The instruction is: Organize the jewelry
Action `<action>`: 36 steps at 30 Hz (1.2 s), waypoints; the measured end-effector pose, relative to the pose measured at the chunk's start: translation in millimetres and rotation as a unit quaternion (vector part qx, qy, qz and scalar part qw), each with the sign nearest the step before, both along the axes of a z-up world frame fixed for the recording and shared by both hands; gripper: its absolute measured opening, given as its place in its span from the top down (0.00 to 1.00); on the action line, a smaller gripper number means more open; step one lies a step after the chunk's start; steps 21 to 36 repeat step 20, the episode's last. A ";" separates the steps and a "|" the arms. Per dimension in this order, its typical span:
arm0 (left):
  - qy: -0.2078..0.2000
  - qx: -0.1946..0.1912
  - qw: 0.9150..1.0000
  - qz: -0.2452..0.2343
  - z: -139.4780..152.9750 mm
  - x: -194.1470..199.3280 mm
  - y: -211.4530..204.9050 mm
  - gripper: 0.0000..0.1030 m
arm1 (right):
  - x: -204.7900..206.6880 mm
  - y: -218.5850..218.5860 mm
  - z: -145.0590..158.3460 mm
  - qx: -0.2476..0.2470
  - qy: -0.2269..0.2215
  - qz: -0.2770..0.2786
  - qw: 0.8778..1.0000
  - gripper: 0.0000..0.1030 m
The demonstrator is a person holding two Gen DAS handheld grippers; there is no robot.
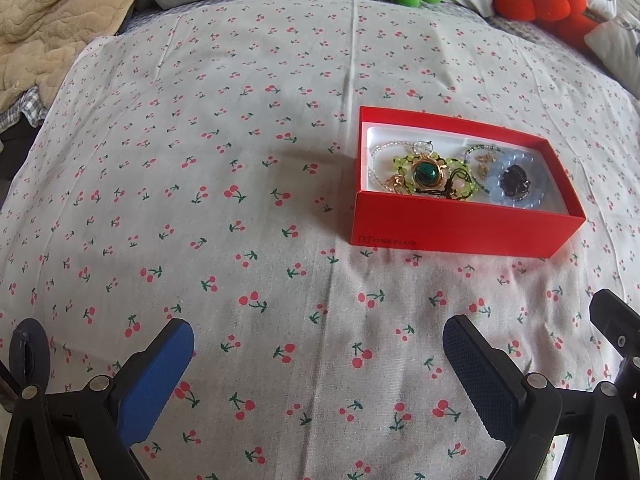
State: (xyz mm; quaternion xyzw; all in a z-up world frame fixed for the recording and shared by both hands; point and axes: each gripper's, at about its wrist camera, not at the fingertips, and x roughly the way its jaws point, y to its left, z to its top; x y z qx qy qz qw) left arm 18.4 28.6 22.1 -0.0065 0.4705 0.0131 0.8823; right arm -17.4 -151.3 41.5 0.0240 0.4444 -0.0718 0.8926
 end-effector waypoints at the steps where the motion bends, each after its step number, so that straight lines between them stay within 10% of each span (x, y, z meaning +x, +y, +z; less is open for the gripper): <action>1: 0.000 0.000 1.000 0.001 -0.3 0.0 0.3 0.01 | -0.2 0.1 -0.1 0.000 0.000 0.000 1.000 0.18; 36: 0.008 -0.004 1.000 -0.005 -4.9 2.5 0.8 0.01 | -0.8 0.7 -3.6 0.005 0.006 0.003 1.000 0.18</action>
